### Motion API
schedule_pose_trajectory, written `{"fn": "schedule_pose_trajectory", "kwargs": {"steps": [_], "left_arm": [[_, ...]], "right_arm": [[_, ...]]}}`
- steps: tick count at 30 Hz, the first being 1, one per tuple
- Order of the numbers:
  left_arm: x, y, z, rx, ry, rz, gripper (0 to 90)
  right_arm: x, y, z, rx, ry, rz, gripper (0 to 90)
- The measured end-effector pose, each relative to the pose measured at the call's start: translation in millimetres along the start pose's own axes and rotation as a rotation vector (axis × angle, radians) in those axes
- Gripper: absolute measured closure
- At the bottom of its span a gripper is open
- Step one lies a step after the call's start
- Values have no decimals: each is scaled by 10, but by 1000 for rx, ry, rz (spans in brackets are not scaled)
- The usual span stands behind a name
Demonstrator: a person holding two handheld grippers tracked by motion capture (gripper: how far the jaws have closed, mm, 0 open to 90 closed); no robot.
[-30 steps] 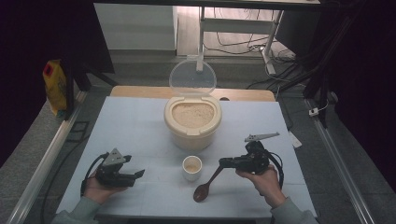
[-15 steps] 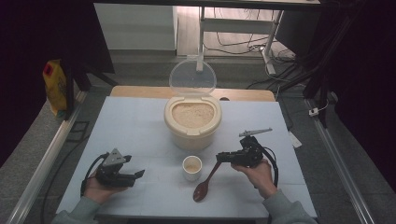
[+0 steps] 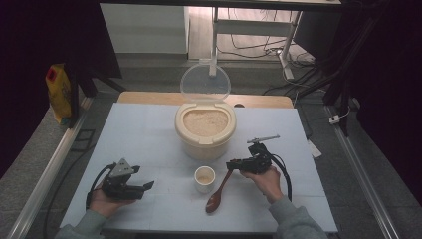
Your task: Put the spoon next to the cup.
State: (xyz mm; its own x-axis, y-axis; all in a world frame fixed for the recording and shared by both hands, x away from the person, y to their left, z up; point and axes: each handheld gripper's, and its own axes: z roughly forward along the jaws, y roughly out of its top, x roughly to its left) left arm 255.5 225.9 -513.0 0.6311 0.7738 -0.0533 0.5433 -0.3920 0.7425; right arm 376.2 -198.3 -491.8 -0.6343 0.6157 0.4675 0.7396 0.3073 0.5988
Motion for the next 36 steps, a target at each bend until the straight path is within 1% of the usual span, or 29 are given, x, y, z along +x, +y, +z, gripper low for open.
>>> {"fn": "schedule_pose_trajectory", "kwargs": {"steps": [4,9,13,17,19,22,26,27,30,31,34,36], "left_arm": [[-1,-1,-1,0,0,0,212],[-3,-2,-2,-1,0,-1,212],[-2,-2,-1,0,0,-1,212],[-3,-2,-1,0,1,0,212],[-3,-2,-1,0,1,0,212],[-3,-3,-2,-1,2,-1,212],[-2,-4,-1,-1,2,-2,212],[-2,-4,-1,0,2,-2,212],[-2,-4,0,0,2,-2,212],[-2,-4,-1,-1,2,-2,212],[-3,-5,-6,-4,2,-2,212],[-1,-6,-9,-5,2,-2,212]], "right_arm": [[-42,-17,78,6,-32,-4,648],[-56,-43,142,3,-71,-28,620],[-54,-63,173,2,-100,-49,602],[-47,-84,195,11,-145,-80,574],[-46,-92,204,11,-150,-85,570],[-34,-96,216,10,-174,-104,559],[-23,-103,228,15,-209,-124,525],[-23,-104,230,14,-212,-127,511],[-20,-105,225,5,-237,-137,462],[-20,-105,221,2,-244,-140,460],[-23,-105,195,-24,-262,-149,446],[-20,-108,155,-52,-266,-157,443]]}}
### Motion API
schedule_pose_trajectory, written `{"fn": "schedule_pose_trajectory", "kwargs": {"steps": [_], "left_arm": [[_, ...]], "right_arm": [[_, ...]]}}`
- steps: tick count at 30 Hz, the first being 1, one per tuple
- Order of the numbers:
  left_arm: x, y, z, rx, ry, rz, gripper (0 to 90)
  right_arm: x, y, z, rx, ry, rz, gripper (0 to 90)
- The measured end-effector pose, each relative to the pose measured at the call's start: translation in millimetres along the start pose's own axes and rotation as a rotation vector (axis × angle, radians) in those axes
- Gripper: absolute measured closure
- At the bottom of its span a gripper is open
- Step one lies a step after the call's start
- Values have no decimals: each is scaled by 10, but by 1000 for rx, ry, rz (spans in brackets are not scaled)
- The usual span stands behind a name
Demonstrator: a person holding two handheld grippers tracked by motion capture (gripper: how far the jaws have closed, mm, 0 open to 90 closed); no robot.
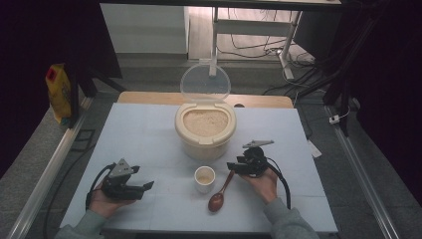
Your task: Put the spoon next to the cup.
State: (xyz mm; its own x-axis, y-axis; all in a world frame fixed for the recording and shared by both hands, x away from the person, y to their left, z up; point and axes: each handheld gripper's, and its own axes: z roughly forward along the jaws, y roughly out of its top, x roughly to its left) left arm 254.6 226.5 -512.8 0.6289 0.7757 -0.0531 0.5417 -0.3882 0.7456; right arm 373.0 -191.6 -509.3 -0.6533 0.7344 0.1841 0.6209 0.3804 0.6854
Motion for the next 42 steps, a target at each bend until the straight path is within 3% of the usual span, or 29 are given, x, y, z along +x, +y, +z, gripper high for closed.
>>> {"fn": "schedule_pose_trajectory", "kwargs": {"steps": [8,12,19,31,42], "left_arm": [[-2,-3,-13,-4,-1,-1,211],[-11,-1,-13,-6,-1,-2,211],[-16,0,-8,-4,0,0,210],[-33,-2,-17,-8,-2,5,209],[-33,-2,-21,-9,-2,5,209]], "right_arm": [[50,-125,-279,-96,-15,-115,448],[37,-230,-450,-139,-12,-147,447],[-30,-414,-690,-197,-16,-167,447],[-148,-639,-973,-227,-30,-174,448],[-177,-714,-1014,-224,-43,-195,448]]}}
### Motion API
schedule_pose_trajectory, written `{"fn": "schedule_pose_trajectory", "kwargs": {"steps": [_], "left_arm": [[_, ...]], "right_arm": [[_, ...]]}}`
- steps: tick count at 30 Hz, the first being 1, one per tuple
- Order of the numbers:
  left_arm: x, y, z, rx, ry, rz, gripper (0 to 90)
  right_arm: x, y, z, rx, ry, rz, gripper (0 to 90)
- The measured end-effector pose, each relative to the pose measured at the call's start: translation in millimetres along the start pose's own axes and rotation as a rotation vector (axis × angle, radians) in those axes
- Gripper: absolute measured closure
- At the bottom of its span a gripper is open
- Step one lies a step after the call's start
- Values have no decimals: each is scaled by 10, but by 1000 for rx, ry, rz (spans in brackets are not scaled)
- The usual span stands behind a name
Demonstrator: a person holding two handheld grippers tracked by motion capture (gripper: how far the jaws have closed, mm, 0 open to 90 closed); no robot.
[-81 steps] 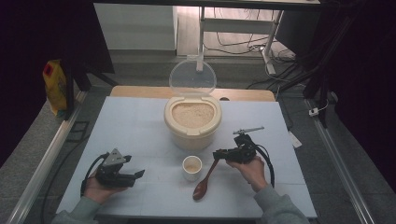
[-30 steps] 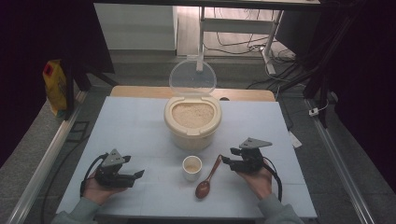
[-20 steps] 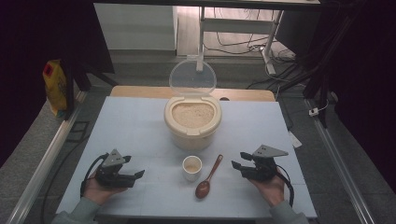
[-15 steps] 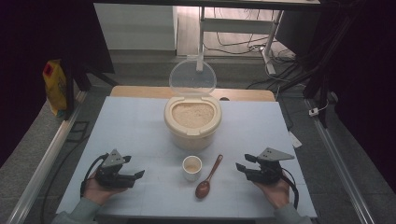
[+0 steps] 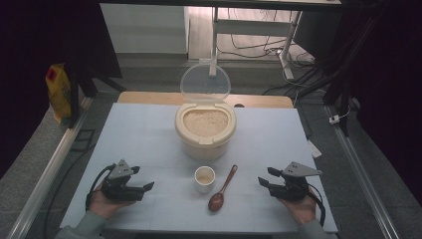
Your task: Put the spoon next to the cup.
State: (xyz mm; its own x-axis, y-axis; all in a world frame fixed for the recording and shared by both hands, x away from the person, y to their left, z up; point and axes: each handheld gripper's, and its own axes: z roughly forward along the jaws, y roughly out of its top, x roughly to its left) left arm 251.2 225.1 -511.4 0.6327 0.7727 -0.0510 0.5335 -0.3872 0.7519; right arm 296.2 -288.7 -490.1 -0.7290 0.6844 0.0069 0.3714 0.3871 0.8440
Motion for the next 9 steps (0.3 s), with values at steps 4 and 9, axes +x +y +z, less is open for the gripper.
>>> {"fn": "schedule_pose_trajectory", "kwargs": {"steps": [4,9], "left_arm": [[1,0,0,0,0,0,209],[3,-1,4,1,1,0,209]], "right_arm": [[-2,-1,-1,4,-1,-2,448],[-6,-12,1,2,8,1,448]]}}
